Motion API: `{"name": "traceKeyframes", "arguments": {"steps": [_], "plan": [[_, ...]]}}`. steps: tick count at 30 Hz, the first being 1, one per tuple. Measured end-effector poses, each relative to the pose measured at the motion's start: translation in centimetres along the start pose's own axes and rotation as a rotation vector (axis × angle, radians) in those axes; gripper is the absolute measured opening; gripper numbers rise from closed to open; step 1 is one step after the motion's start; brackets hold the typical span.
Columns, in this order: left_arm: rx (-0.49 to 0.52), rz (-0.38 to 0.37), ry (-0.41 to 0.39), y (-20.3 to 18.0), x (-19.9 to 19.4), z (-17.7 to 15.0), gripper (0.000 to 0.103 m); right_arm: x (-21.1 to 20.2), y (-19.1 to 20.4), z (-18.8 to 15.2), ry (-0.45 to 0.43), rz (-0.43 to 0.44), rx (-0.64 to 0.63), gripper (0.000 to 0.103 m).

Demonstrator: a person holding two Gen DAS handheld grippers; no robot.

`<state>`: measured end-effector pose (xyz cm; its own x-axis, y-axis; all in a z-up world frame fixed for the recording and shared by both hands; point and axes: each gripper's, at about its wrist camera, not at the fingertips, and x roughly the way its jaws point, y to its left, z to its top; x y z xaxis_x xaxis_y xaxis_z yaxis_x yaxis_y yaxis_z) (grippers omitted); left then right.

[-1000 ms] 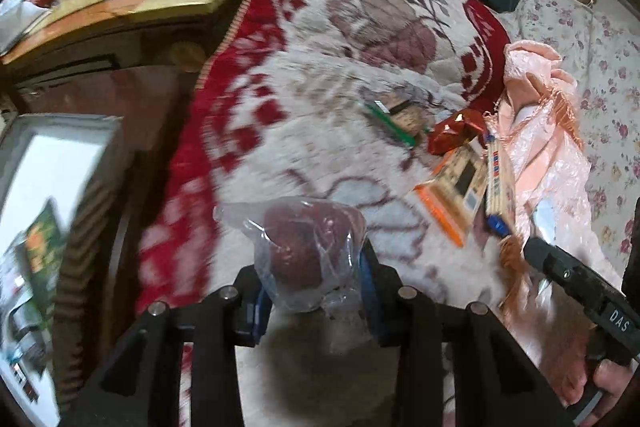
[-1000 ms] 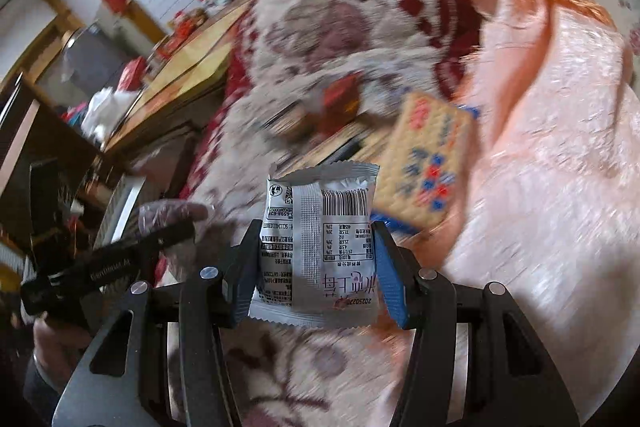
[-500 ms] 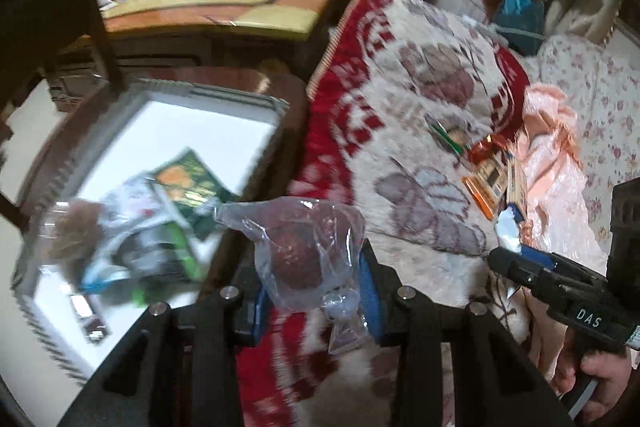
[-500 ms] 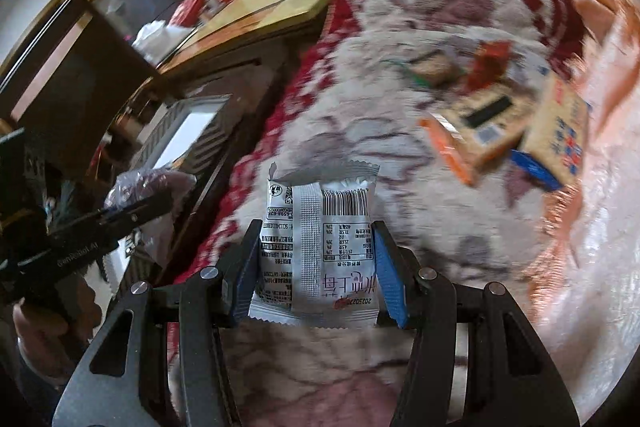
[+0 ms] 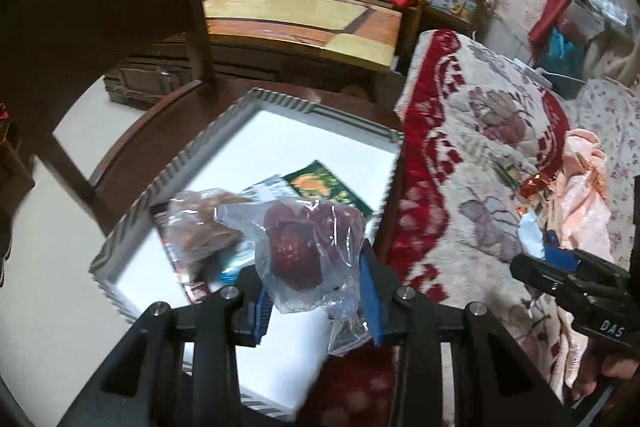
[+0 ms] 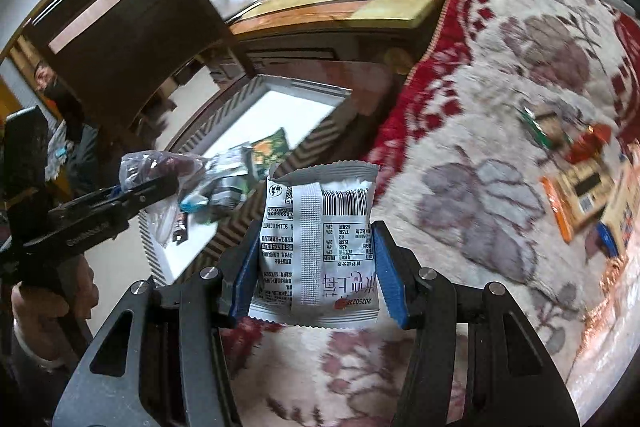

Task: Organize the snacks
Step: 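Carry the white packet and clear fruit bag over the white tray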

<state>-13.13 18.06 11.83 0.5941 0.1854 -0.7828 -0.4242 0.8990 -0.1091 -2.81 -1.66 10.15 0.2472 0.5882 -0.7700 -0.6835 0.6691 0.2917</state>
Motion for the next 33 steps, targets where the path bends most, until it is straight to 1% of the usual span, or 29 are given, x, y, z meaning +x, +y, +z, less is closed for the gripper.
{"name": "traceKeyframes", "arguments": {"steps": [9,16,24,30,33], "plan": [[-0.026,0.046,-0.004,2.6,0.2,-0.5,0.040,2.1,3.9,0.7,0.038,0.024,-0.075,0.052],[-0.061,0.058,0.005,4.6,0.8,-0.7,0.040,3.6,6.7,1.7,0.059,0.039,-0.133,0.052],[-0.095,0.066,0.020,6.2,1.4,-1.2,0.040,5.4,8.3,2.4,0.088,0.047,-0.160,0.052],[-0.102,0.070,0.025,6.6,1.7,-1.4,0.040,6.4,9.2,2.6,0.109,0.051,-0.181,0.052],[-0.097,0.085,0.016,6.8,1.6,-1.3,0.040,7.0,9.5,2.8,0.120,0.056,-0.182,0.052]]}}
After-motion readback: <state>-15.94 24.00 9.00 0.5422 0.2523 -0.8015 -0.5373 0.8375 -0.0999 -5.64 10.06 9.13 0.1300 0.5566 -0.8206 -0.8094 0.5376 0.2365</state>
